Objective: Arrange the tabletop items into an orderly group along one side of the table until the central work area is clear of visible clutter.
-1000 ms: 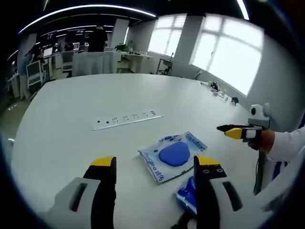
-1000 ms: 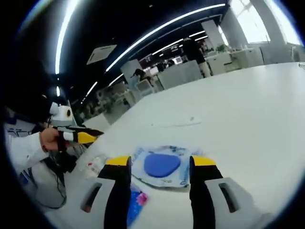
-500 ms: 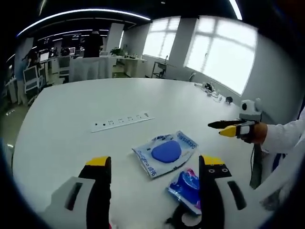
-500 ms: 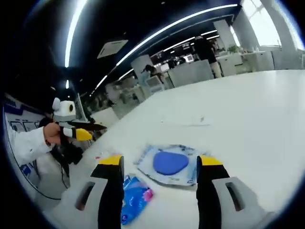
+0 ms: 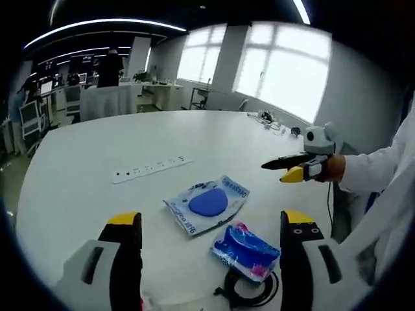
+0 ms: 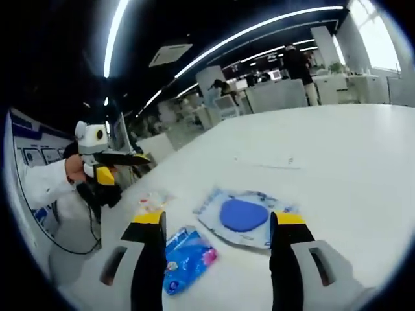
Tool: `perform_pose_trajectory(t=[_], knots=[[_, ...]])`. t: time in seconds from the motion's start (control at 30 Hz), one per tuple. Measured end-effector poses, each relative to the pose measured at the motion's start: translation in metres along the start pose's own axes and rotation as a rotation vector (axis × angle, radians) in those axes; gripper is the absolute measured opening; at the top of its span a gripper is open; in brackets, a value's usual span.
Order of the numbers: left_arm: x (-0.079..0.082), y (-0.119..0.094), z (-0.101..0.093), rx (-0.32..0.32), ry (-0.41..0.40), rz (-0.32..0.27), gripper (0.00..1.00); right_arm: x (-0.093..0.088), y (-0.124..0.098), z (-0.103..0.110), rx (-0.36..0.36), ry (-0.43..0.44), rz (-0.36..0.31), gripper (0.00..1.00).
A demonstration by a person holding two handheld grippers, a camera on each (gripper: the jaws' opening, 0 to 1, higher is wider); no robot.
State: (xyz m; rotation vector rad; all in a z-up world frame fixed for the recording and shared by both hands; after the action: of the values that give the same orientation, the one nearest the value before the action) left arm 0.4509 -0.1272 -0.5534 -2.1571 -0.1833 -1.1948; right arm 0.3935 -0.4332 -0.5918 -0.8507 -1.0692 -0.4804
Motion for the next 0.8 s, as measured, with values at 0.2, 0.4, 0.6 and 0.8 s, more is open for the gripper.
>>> perform_pose_trajectory(t=[0.2, 0.4, 0.6, 0.8], knots=[[-0.010, -0.009, -0.008, -0.008, -0.001, 0.004, 0.90, -0.002, 0.003, 0.009, 0.041, -0.042, 0.039, 0.63], [-0.016, -0.019, -0.015, 0.000, 0.002, 0.001, 0.90, -0.002, 0.008, 0.013, 0.084, -0.070, 0.061, 0.63], [-0.021, -0.027, -0.022, 0.001, -0.006, -0.011, 0.90, -0.001, 0.015, 0.016, 0.130, -0.110, 0.084, 0.62], [-0.028, -0.032, -0.025, 0.004, -0.014, -0.013, 0.89, -0.002, 0.020, 0.018, 0.173, -0.135, 0.110, 0.61]])
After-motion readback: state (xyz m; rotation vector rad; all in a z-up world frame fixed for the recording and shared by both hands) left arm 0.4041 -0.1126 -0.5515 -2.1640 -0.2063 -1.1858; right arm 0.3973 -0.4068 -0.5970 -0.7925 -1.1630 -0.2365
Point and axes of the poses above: the point that each gripper's makers call its tool centre point, and the gripper's own axes: y roughly forward along the fingers, z roughly to its left, x roughly out of its top, the point moved 9 cm from there along -y, roughly backward along the fingers, and after that the axes turned 9 degrees about -y, right-handed, at the moved point
